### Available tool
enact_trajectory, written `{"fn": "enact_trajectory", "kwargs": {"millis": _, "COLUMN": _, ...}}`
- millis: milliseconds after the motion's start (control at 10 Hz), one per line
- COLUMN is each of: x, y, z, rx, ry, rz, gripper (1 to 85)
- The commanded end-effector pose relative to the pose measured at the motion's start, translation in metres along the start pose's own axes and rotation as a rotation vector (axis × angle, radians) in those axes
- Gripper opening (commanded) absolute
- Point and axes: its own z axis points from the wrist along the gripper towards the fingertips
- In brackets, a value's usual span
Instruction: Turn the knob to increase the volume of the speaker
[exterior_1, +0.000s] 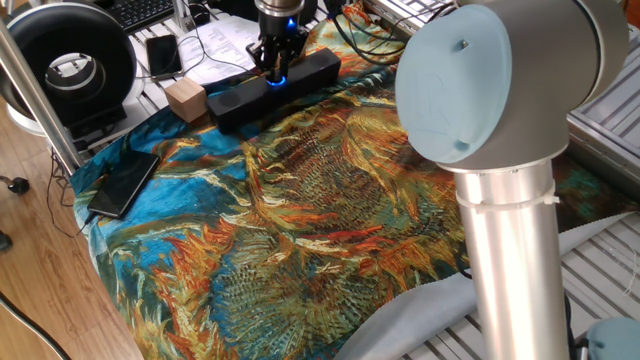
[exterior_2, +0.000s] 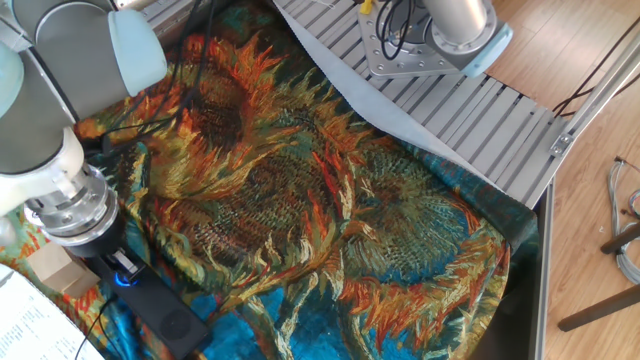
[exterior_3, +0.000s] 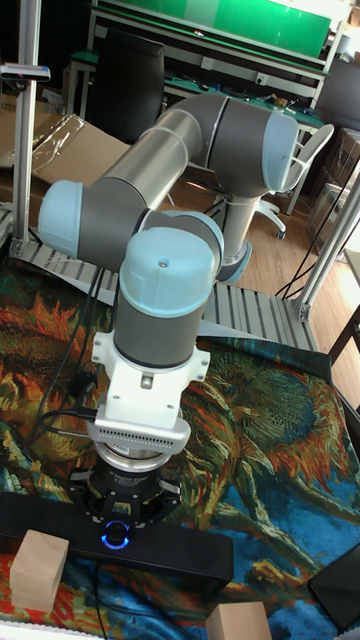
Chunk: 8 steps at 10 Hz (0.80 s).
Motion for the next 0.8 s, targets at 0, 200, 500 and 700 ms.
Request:
{"fn": "enact_trajectory", "kwargs": {"millis": 0, "x": -0.0033, "y": 0.0017, "z": -0.0027, "rx": 0.012, "ry": -0.001, "rz": -0.018, "gripper": 33.0}}
{"fn": "enact_trajectory", "kwargs": {"millis": 200, "x": -0.0051, "y": 0.0017, "z": -0.0014, "rx": 0.011, "ry": -0.004, "rz": -0.018, "gripper": 32.7}}
{"fn": "enact_trajectory", "kwargs": {"millis": 500, "x": -0.0089, "y": 0.0028, "z": 0.0001, "rx": 0.004, "ry": -0.015, "rz": 0.011, "gripper": 25.7}}
{"fn": "enact_trajectory", "kwargs": {"millis": 700, "x": -0.0087, "y": 0.0062, "z": 0.0, "rx": -0.01, "ry": -0.015, "rz": 0.056, "gripper": 25.3}}
